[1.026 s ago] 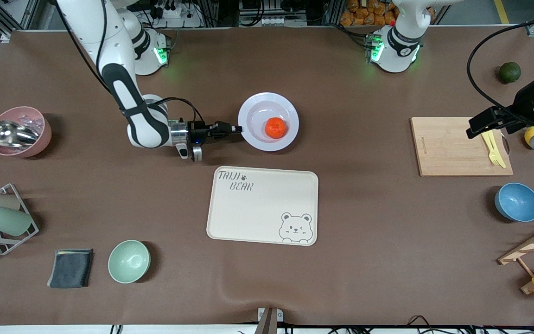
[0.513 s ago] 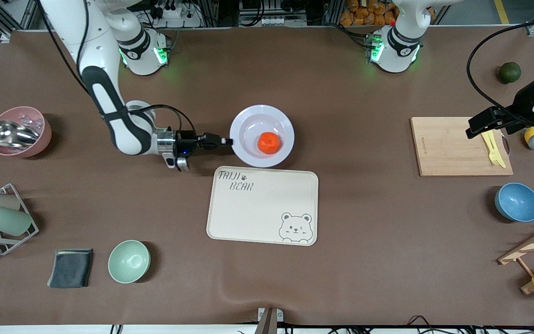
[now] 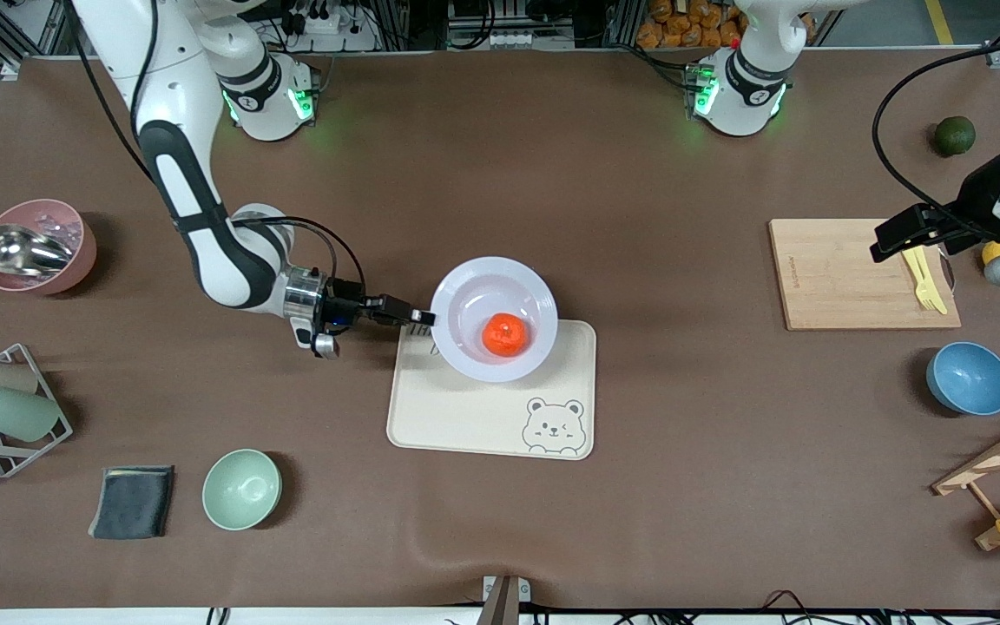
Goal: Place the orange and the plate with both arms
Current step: 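Slide the plate with the right gripper onto the bear tray, then release the plate rim by opening the right gripper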
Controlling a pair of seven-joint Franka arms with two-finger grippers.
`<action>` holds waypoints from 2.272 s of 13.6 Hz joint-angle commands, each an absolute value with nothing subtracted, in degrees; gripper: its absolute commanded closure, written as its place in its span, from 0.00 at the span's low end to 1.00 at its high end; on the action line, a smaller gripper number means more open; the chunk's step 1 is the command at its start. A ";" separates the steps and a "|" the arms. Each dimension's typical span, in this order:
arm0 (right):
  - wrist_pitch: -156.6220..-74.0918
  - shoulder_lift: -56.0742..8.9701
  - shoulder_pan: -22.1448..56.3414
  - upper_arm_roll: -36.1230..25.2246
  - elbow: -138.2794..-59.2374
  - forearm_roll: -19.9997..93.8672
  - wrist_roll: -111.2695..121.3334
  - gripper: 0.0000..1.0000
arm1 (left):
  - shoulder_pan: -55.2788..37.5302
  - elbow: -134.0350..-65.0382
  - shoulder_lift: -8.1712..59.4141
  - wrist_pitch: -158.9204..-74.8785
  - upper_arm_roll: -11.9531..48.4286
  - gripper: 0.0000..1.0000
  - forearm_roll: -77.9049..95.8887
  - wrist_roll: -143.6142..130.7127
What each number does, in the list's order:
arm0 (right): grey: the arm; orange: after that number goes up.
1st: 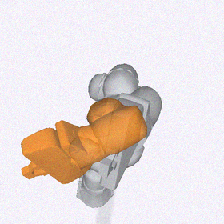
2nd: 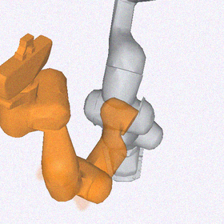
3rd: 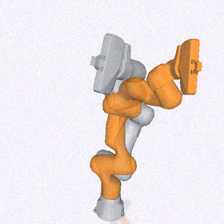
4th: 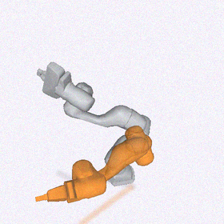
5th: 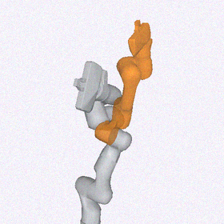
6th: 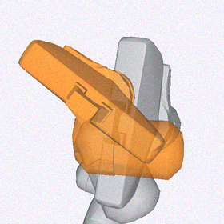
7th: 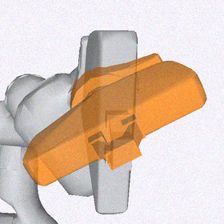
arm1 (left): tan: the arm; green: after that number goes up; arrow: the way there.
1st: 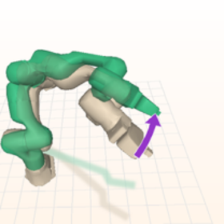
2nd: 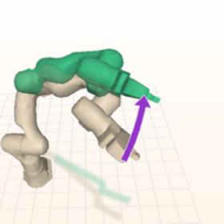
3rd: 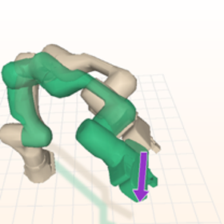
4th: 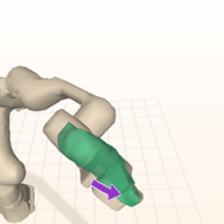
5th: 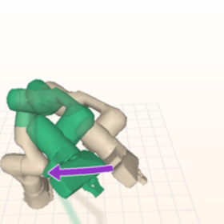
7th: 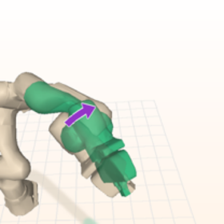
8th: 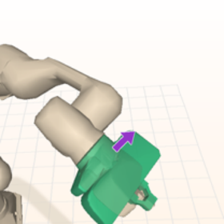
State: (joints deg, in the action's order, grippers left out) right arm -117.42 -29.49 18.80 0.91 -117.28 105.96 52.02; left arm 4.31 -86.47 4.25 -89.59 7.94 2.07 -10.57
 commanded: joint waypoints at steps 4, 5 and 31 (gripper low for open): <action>-117.60 -39.98 18.72 0.79 -106.36 107.67 51.77 1.00 | 4.13 -86.66 4.66 -90.18 7.56 0.00 3.25 -9.05; -117.77 -41.21 18.81 0.79 -105.39 107.75 52.12 1.00 | 4.13 -86.66 4.66 -90.26 7.56 0.00 3.25 -9.05; -122.87 -44.21 15.91 0.09 -99.85 88.80 50.83 0.61 | 3.96 -86.84 5.10 -90.97 7.65 0.00 3.25 -9.05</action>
